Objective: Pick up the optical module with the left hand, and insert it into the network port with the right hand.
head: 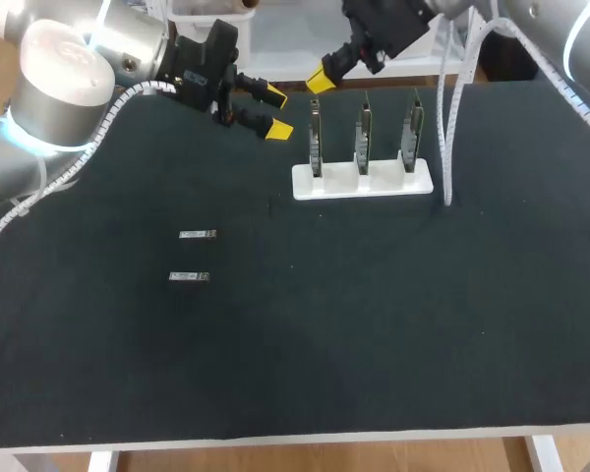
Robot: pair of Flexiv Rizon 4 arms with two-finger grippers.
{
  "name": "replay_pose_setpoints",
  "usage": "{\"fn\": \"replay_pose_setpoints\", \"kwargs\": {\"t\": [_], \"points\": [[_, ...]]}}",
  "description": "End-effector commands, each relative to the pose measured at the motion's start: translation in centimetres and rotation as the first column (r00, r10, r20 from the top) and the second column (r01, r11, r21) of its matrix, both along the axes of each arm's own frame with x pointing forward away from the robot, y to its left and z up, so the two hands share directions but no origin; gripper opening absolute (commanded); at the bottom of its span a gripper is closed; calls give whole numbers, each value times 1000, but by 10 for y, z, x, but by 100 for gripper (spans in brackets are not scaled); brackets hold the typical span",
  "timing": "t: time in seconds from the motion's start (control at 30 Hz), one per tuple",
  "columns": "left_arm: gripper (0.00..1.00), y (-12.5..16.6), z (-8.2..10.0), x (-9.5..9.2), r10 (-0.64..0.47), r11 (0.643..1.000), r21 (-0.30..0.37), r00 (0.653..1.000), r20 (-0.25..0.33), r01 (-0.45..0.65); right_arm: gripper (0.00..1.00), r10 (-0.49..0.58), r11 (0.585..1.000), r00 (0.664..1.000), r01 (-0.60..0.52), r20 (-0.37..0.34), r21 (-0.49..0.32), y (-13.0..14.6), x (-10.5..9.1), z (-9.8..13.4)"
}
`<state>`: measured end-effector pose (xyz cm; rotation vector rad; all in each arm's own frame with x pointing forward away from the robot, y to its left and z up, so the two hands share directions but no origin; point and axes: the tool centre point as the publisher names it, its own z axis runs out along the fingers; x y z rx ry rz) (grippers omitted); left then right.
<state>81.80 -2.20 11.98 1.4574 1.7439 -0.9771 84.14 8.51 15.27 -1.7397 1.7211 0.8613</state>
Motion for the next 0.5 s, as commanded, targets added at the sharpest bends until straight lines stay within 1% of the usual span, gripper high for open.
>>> {"fn": "replay_pose_setpoints", "kwargs": {"t": [0.03,0.37,0.5], "points": [[100,-1,1,2,-2,1000,5,1000,-5,2,0,504,856,747,-500,-434,132,3,10,-1],[100,-1,1,2,-2,1000,5,1000,-5,2,0,506,853,737,-505,-449,132,3,11,-5],[100,-1,1,2,-2,1000,5,1000,-5,2,0,517,846,733,-515,-443,136,4,9,-1]]}}
